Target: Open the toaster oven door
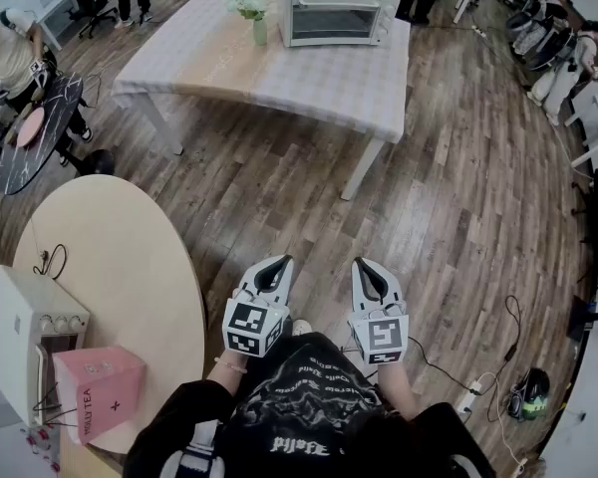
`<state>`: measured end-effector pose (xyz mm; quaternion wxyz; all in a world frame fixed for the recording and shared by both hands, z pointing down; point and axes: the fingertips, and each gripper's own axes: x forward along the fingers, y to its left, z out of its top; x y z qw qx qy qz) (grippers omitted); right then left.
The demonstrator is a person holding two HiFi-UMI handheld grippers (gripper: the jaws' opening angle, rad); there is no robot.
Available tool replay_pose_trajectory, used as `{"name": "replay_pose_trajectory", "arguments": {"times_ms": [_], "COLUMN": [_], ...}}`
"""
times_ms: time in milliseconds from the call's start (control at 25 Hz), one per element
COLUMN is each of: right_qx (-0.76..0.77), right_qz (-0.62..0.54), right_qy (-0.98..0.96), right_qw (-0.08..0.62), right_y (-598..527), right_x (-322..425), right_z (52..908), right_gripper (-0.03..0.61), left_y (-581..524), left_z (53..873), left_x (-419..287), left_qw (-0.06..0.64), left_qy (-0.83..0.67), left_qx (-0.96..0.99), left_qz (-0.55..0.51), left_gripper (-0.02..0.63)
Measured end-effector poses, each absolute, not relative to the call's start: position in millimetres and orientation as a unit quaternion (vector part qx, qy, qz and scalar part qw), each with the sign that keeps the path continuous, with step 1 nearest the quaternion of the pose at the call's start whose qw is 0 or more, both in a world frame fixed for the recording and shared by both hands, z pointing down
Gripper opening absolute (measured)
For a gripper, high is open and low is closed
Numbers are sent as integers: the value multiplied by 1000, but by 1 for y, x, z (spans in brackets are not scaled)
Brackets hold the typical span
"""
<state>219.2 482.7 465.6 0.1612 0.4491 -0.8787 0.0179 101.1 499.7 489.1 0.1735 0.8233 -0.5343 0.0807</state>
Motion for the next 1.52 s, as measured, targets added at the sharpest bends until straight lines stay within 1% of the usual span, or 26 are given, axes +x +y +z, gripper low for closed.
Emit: {"name": "replay_pose_trajectory", "arguments": {"times_ms": [200, 440, 640, 680, 720, 760, 1040, 1320, 1520], "right_qx": [443, 441, 460, 457, 451, 448, 466, 485, 490], "right_qz": [38, 37, 78, 84, 89, 91, 92, 91, 89], "right_qy": [-882, -882, -874, -875, -877, -878, -870, -859, -856], "right_qw": [158, 164, 137, 138, 142, 145, 136, 137, 138], "right_y": [505, 512, 503, 502, 501, 499, 469, 424, 391], "right_x": [227, 229, 233, 230, 227, 224, 216, 196, 165], "right_z": [474, 477, 482, 484, 487, 488, 481, 476, 470], "right_gripper": [6, 6, 9, 41, 157, 198, 229, 233, 233], "left_y": [524, 539, 538, 536, 535, 533, 504, 454, 420], "left_z": [489, 491, 491, 492, 493, 494, 492, 491, 489], "left_x": [100, 86, 85, 83, 82, 79, 59, 35, 9], "left_qw": [166, 176, 172, 171, 170, 170, 172, 176, 177], "left_qy": [-557, -574, -571, -569, -569, -568, -565, -551, -539], "left_qx": [808, 794, 797, 798, 798, 798, 801, 810, 819], "left_qz": [99, 94, 97, 99, 101, 102, 100, 94, 88], "left_gripper": [20, 20, 20, 20, 20, 20, 20, 20, 20]}}
